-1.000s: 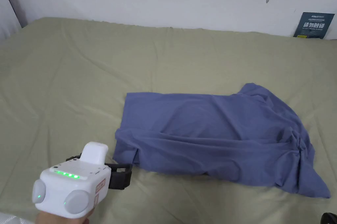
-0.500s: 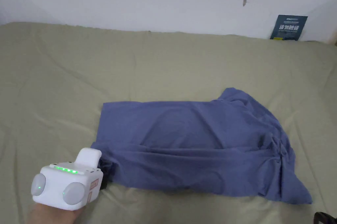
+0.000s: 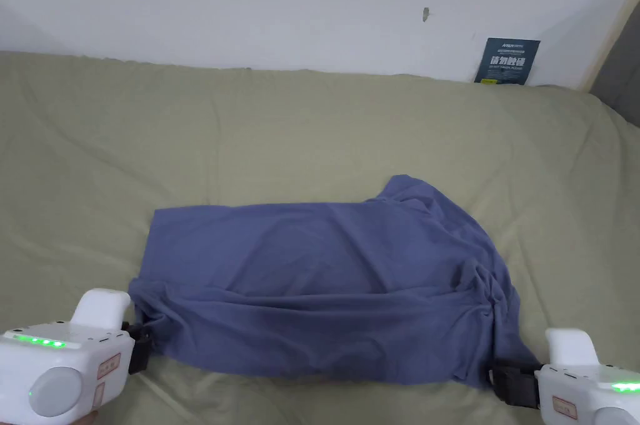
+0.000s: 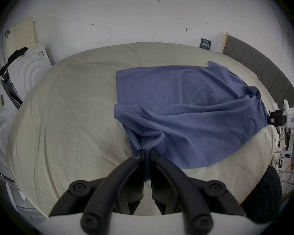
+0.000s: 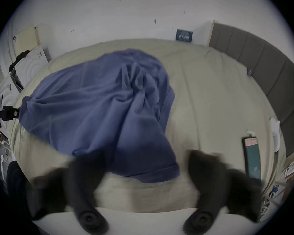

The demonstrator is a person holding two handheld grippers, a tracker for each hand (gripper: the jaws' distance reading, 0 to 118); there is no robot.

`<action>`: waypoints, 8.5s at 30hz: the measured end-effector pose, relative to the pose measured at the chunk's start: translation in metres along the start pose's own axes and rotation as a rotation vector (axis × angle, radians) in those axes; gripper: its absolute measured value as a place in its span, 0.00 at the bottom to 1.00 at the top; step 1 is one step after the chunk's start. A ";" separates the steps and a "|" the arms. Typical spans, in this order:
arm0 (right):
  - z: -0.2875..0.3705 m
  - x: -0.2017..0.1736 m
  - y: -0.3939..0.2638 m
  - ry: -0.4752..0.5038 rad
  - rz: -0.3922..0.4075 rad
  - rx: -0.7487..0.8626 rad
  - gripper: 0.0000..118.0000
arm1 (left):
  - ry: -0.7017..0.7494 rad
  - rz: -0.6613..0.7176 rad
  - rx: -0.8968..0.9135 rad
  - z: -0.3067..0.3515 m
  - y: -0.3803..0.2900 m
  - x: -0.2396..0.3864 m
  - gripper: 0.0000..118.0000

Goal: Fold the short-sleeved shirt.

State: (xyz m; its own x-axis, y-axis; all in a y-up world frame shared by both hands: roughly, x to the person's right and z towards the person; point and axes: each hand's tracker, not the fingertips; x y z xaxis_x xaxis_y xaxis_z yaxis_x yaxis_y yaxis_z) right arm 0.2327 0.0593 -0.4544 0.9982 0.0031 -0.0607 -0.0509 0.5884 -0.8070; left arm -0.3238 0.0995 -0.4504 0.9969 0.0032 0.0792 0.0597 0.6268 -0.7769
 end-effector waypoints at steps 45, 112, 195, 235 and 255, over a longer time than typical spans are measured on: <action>0.195 -0.071 -0.046 0.175 -0.011 0.497 0.12 | 0.049 0.027 0.457 0.157 -0.054 0.019 0.09; 0.097 0.006 0.131 0.234 0.093 0.295 0.02 | -0.071 0.097 0.232 0.087 0.064 -0.034 0.00; 0.237 -0.154 -0.053 0.184 0.041 0.619 0.04 | 0.016 0.490 0.048 0.048 -0.017 -0.165 0.05; 0.239 -0.106 -0.103 0.209 -0.077 0.636 0.04 | -0.381 0.331 -0.125 0.002 -0.032 0.051 0.19; 0.240 -0.114 -0.098 0.221 -0.040 0.636 0.04 | -0.103 0.151 0.062 0.073 -0.020 0.014 0.19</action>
State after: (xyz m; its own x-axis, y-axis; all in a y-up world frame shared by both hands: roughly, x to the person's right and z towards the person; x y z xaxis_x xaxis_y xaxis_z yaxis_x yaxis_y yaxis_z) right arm 0.1317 0.1955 -0.2269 0.9653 -0.1545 -0.2107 0.0833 0.9464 -0.3122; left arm -0.3149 0.1439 -0.3882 0.9834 0.1786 0.0308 -0.0966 0.6603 -0.7448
